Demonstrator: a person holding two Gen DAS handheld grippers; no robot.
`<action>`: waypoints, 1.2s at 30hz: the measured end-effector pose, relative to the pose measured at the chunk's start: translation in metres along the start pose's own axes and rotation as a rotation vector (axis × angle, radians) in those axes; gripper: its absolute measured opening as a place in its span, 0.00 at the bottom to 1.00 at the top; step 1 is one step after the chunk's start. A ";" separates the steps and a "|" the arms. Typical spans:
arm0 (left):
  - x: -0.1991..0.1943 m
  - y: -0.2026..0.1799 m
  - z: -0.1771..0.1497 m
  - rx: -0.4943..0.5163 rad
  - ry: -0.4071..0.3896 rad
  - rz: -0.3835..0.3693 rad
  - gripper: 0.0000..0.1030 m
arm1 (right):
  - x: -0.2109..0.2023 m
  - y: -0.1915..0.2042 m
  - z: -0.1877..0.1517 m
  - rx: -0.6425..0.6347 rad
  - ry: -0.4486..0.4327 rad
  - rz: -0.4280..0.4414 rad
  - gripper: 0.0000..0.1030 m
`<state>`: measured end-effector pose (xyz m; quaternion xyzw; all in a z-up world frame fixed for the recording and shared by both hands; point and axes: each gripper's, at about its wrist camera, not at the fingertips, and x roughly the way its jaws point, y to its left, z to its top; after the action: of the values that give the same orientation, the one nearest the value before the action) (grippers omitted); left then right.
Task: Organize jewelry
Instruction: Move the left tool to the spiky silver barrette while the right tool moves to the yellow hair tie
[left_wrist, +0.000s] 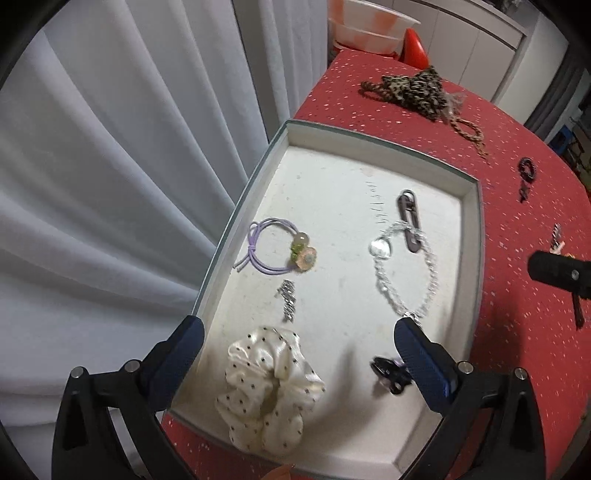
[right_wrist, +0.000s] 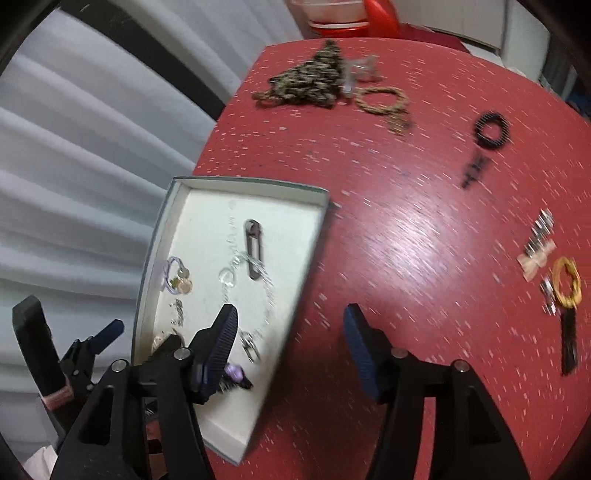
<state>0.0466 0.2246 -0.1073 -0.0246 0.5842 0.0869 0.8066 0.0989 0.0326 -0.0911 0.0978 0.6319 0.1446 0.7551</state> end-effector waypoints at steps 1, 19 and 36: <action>-0.004 -0.003 -0.001 0.008 -0.001 -0.001 1.00 | -0.005 -0.008 -0.004 0.013 -0.003 -0.002 0.71; -0.044 -0.128 -0.035 0.263 0.049 -0.126 1.00 | -0.075 -0.157 -0.089 0.280 -0.046 -0.096 0.84; -0.030 -0.241 0.005 0.338 -0.011 -0.189 1.00 | -0.097 -0.241 -0.102 0.286 -0.080 -0.241 0.84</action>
<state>0.0834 -0.0152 -0.0920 0.0569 0.5812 -0.0886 0.8069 0.0059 -0.2309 -0.0998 0.1334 0.6227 -0.0424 0.7698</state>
